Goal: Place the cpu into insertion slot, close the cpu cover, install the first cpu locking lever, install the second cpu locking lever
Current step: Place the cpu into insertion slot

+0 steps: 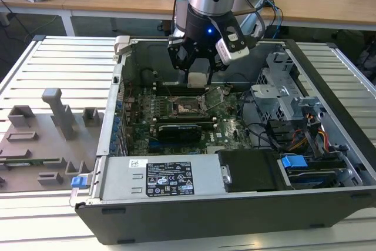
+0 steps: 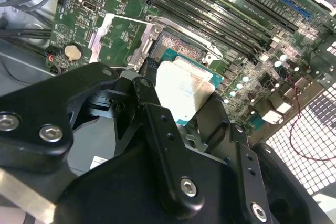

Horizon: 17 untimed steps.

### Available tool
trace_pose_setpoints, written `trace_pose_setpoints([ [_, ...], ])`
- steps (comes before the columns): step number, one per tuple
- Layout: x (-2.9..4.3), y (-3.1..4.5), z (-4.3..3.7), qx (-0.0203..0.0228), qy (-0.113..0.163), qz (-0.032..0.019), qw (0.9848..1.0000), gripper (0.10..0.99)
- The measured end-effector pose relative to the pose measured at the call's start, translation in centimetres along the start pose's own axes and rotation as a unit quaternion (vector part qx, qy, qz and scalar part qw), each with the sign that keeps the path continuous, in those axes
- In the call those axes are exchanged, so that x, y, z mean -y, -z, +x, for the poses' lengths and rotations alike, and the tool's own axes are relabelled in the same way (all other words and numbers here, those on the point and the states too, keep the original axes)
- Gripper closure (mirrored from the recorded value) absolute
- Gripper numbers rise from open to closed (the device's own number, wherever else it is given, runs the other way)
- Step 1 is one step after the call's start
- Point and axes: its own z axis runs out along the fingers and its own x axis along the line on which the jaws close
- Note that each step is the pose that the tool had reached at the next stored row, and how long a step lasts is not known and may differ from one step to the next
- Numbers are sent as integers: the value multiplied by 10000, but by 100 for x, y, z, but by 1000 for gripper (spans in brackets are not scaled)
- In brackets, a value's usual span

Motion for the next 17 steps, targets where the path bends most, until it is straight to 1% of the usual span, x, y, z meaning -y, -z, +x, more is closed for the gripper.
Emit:
trace_pose_setpoints([
  [14, 5, -51, -1, 0, 0, -1, 10000, 545],
  [17, 7, -76, -2, 0, 0, -1, 10000, 545],
])
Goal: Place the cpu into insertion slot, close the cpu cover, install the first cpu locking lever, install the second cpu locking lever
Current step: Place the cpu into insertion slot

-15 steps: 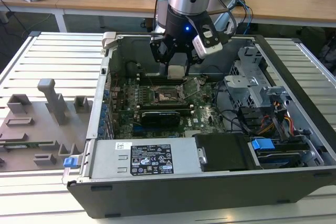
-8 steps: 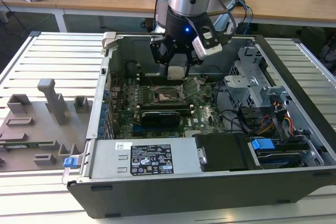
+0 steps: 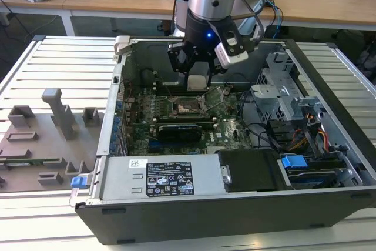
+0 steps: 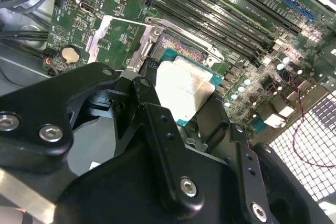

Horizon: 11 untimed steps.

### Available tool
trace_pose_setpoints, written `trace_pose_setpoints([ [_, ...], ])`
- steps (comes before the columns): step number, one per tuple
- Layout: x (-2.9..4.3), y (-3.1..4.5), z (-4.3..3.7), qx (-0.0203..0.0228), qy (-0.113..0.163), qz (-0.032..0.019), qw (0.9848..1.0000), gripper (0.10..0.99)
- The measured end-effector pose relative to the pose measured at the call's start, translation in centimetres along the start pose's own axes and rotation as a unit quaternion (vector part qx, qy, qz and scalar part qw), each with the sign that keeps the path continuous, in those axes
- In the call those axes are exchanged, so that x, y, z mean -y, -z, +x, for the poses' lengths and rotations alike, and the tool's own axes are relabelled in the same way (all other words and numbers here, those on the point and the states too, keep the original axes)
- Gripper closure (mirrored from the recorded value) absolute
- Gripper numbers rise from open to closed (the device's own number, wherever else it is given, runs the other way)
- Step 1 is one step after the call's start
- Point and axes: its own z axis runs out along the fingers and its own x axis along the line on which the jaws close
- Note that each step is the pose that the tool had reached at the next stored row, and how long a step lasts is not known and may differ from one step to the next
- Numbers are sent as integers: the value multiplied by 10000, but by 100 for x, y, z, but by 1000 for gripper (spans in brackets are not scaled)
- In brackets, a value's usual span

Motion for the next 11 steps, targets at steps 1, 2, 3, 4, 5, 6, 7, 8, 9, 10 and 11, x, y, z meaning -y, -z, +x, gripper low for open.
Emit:
trace_pose_setpoints([
  [1, 1, -7, 0, 0, 0, 0, 10000, 545],
  [2, 1, -13, 0, 0, 0, 0, 10000, 545],
  [3, 3, -31, -1, 0, 0, 0, 10000, 545],
  [4, 5, -56, -1, 0, 0, 0, 10000, 545],
  [5, 7, -72, -1, 0, 0, 1, 10000, 545],
  [6, 8, -89, -2, 0, 0, 0, 10000, 545],
  [7, 9, -103, -2, 0, 0, 0, 10000, 545],
  [8, 10, -112, -2, 0, 0, 0, 10000, 545],
  [9, 11, -124, -2, 0, 0, 0, 10000, 545],
  [10, 12, -133, -2, 0, 0, 0, 10000, 545],
  [11, 13, -141, -3, 0, 0, 0, 10000, 545],
])
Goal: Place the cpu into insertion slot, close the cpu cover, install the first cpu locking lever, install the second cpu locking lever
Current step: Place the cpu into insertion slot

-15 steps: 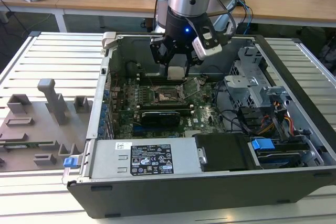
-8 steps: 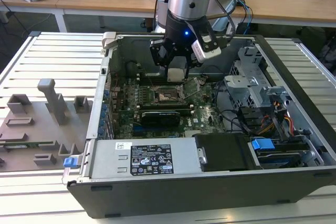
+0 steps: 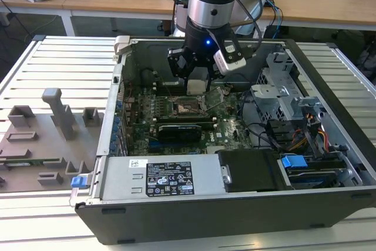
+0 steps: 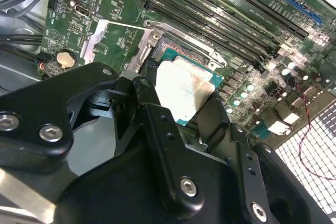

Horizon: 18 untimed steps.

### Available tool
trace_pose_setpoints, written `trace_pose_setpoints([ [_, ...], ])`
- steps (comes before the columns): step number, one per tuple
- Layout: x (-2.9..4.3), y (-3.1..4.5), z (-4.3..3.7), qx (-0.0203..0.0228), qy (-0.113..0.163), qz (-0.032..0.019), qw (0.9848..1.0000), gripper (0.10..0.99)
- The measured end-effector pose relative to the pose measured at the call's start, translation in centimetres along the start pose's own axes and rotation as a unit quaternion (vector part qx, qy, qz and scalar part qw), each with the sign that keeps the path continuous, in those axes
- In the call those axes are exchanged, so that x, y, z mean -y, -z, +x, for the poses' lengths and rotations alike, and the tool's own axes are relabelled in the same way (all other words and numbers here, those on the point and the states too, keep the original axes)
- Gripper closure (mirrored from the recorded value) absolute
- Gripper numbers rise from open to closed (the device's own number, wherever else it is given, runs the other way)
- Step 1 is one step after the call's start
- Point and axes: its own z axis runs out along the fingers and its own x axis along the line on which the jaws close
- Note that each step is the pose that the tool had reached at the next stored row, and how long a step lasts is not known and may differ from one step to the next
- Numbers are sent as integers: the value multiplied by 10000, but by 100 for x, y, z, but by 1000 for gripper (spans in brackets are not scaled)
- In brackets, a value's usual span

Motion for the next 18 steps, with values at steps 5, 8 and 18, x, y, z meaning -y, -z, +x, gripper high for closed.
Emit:
trace_pose_setpoints([
  [5, 4, -45, -1, 0, 0, 0, 10000, 545],
  [8, 7, -77, -2, 0, 0, 0, 10000, 545],
  [18, 16, -182, -3, 0, 0, 0, 10000, 545],
])
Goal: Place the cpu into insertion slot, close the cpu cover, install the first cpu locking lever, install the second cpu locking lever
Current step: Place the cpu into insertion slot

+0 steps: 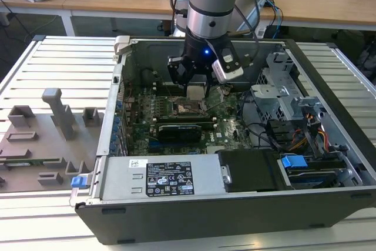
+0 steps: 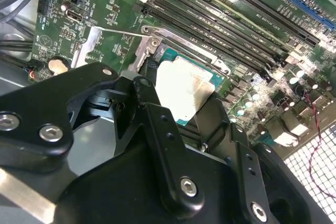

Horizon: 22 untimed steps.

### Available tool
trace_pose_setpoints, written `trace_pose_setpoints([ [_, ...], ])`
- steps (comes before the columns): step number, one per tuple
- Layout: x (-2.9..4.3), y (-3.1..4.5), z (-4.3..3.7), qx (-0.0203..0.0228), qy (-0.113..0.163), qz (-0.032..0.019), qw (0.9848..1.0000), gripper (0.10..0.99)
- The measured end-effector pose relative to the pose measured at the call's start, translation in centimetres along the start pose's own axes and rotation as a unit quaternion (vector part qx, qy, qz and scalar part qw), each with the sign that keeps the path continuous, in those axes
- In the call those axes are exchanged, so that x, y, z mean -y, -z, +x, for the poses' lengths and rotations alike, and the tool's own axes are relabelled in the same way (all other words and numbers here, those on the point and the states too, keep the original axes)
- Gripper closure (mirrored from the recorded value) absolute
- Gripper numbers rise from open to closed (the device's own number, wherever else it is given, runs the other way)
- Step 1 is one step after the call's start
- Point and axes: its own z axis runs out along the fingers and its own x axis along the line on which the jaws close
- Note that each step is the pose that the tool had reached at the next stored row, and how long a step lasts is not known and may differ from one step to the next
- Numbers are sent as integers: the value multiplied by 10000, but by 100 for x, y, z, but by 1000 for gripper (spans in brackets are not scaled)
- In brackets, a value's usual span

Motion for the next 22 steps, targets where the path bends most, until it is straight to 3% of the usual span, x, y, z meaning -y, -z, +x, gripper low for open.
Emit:
trace_pose_setpoints([
  [8, 8, -91, -2, 0, 0, 0, 10000, 545],
  [22, 9, -105, -2, 9, -89, 0, 10000, 545],
])
